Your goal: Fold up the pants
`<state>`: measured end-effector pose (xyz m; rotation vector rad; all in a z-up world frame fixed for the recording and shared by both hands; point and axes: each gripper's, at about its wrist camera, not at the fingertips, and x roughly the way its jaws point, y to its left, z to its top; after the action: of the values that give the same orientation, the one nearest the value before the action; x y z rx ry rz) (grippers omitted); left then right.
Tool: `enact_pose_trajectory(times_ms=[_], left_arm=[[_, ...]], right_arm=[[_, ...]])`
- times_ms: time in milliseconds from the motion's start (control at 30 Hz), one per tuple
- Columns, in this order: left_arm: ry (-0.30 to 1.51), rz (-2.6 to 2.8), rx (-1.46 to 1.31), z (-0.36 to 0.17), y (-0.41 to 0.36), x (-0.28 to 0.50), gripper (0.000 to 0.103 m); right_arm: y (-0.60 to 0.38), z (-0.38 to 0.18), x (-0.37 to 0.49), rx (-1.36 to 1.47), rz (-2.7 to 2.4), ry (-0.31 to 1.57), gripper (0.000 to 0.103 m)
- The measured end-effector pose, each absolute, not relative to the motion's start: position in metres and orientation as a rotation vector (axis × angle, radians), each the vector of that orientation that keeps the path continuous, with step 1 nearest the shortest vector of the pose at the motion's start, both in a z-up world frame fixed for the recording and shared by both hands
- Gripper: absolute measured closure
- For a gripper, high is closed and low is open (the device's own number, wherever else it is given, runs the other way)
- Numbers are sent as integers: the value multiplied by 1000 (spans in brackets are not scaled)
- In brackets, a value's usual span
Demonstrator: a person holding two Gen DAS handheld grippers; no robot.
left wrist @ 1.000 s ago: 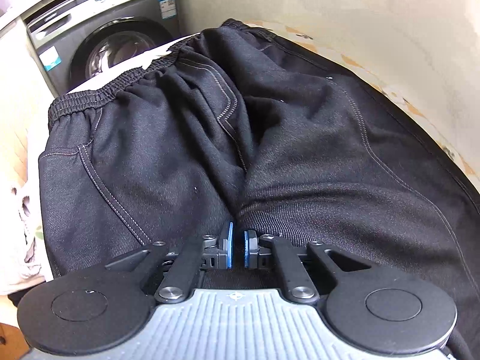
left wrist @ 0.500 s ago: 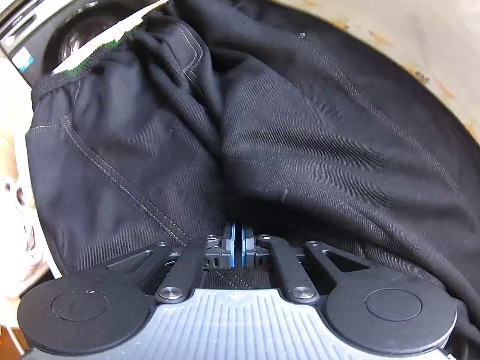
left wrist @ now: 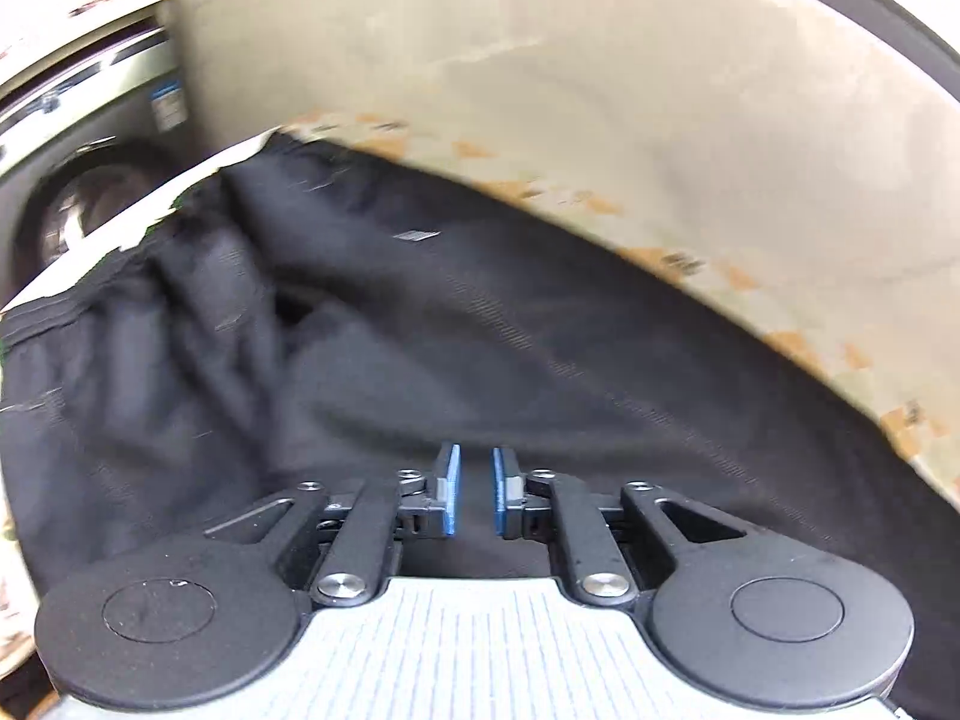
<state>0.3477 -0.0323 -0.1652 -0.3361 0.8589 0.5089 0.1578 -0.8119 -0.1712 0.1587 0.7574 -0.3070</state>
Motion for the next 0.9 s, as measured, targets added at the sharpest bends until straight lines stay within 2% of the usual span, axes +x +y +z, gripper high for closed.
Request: enact_pose_trajectory(times_ms=[100,133,233,267,300,333,367,467,533,633,700,767,800,900], left_arm=[[849,443,-292,-175,-59,379,72],[857,420,-279,-180,-67,388,71],[893,351,-227,-196,-90,408,71],[908,333,-208,-202,-96,412,71],[922,318,-193,-207,-100,416,71],[933,308,-184,-211,-104,418,71],[945,300,-179,-214,-107,420,71],[986,291,-183,-223,-112,426,71],[986,287,-169,-225,-118,429,64],[987,260,-158,-227,-129,436,61],[990,254,-136,-228,-139,441,60],[985,262,-91,-231,-149,443,60],[978,265,-87,-231,-151,443,60],[973,280,-102,-232,-154,441,60]], right_arm=[[-818,-188,192,155,-315,788,52],[-821,-194,202,163,-323,811,46],[-831,-210,218,207,-319,868,46],[-834,-213,220,224,-314,879,57],[-836,-215,221,227,-315,880,73],[-837,-214,221,199,-344,874,97],[-839,-213,221,176,-371,871,103],[-858,-213,218,132,-500,869,103],[-876,-214,213,155,-550,875,103],[-898,-209,195,378,-401,812,103],[-896,-208,193,386,-321,818,92],[-888,-208,196,336,-254,822,53],[-886,-208,197,325,-224,817,49],[-882,-211,203,346,-161,831,49]])
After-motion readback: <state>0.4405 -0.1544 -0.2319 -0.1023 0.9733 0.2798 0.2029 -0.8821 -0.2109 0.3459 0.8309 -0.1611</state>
